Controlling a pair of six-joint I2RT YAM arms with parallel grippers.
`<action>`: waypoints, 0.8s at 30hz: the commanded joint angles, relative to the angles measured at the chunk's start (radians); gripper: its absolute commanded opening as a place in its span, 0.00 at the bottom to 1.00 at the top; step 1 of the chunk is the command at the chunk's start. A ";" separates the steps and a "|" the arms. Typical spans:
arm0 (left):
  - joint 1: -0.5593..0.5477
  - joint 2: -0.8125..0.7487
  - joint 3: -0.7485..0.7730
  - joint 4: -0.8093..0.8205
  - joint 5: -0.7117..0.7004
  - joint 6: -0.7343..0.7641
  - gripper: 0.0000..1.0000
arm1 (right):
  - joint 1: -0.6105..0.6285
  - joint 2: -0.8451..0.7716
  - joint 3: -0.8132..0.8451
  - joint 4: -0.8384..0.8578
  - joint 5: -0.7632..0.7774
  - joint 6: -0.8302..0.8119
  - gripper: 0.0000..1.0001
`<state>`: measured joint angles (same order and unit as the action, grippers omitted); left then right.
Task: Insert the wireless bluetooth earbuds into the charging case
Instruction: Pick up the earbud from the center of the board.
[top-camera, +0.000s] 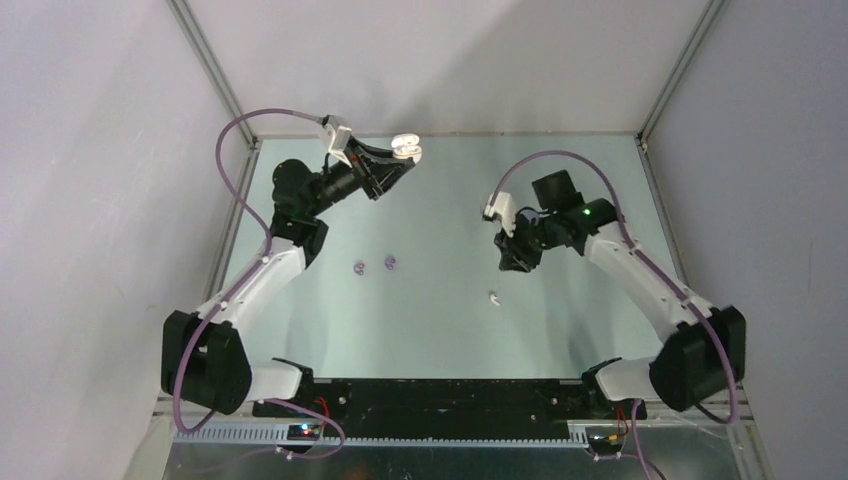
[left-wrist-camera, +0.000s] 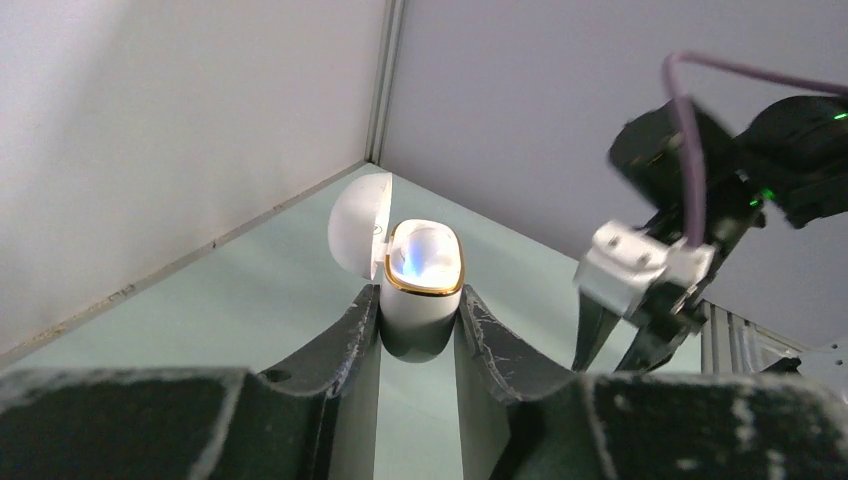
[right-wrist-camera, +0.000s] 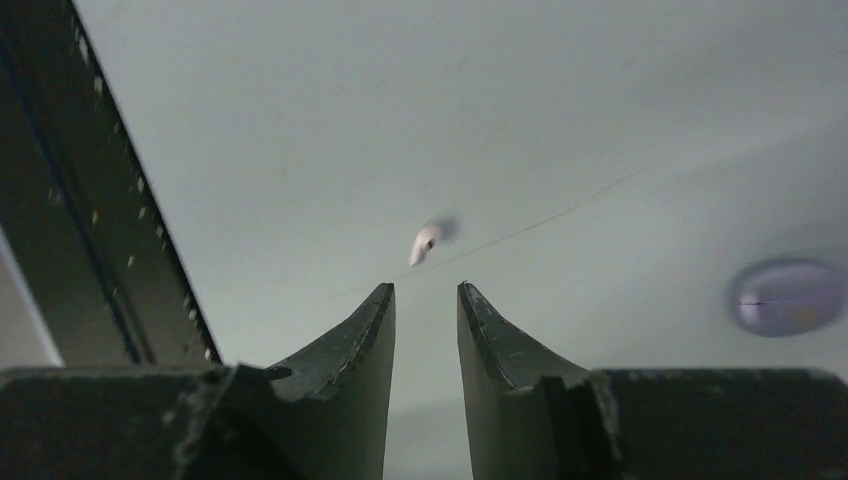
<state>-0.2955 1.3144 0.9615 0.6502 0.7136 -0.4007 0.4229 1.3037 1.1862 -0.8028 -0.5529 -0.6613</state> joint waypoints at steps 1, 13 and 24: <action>0.017 -0.067 0.000 -0.044 0.019 0.010 0.00 | -0.006 0.090 0.005 -0.141 -0.080 -0.187 0.33; 0.045 -0.162 -0.031 -0.181 -0.001 0.087 0.00 | 0.117 0.603 0.299 -0.285 0.214 0.239 0.33; 0.064 -0.213 -0.053 -0.229 -0.016 0.115 0.00 | 0.205 0.794 0.457 -0.396 0.338 0.292 0.36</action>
<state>-0.2451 1.1378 0.9123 0.4198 0.7090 -0.3134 0.6136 2.0571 1.5856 -1.1229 -0.2718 -0.3992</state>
